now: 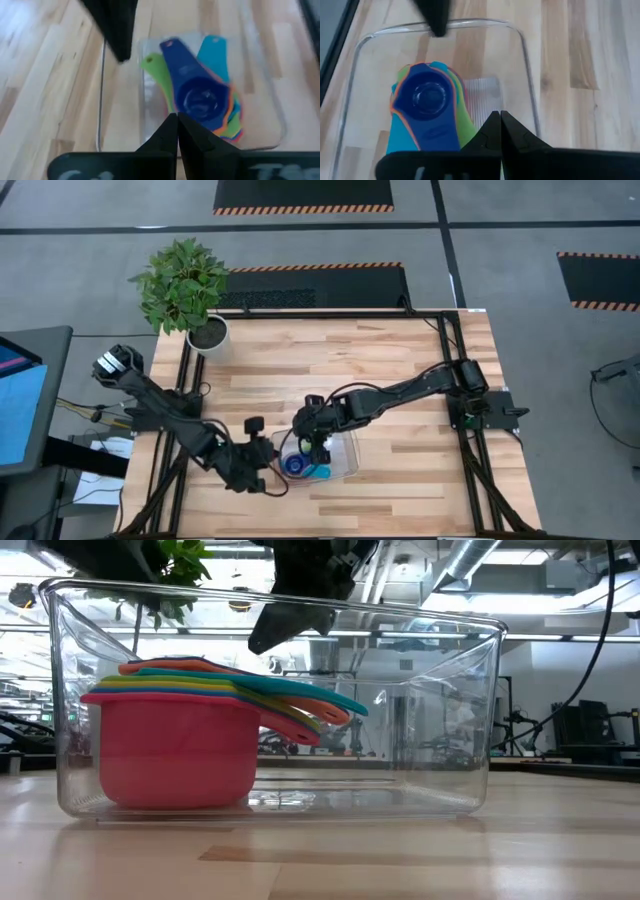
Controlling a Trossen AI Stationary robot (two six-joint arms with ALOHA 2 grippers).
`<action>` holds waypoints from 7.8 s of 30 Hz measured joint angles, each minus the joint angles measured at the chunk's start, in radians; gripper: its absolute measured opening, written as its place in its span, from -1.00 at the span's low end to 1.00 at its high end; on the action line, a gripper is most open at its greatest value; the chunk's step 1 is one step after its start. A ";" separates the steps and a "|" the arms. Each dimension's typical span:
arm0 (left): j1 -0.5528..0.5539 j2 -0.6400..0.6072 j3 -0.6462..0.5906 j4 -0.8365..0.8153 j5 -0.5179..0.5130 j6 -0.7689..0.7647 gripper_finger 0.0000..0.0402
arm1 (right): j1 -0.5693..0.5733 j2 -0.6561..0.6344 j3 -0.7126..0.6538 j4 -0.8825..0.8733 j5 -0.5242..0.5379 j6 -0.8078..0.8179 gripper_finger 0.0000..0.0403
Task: Nest measuring cups in basket
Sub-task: Adjust the stacked measuring cups, then return to Home Position
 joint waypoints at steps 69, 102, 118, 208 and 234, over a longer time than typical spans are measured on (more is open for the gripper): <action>0.186 0.100 -0.020 0.042 -0.038 0.103 -1.00 | 0.067 0.097 -0.047 -0.018 -0.163 -0.110 -0.96; 0.236 0.100 -0.020 0.150 0.186 0.182 -1.00 | 0.071 0.096 -0.046 -0.142 0.051 0.066 -0.95; 0.220 0.099 -0.019 0.139 0.188 0.180 -1.00 | 0.072 0.096 -0.046 -0.174 0.185 0.213 -0.95; 0.718 -1.451 -0.968 0.720 0.654 0.151 -1.00 | -0.623 -1.696 -1.654 0.942 -0.563 0.187 -0.84; 0.746 -1.317 -0.947 0.475 0.477 0.189 -1.00 | -0.699 -2.005 -1.648 0.575 -0.309 0.169 -0.84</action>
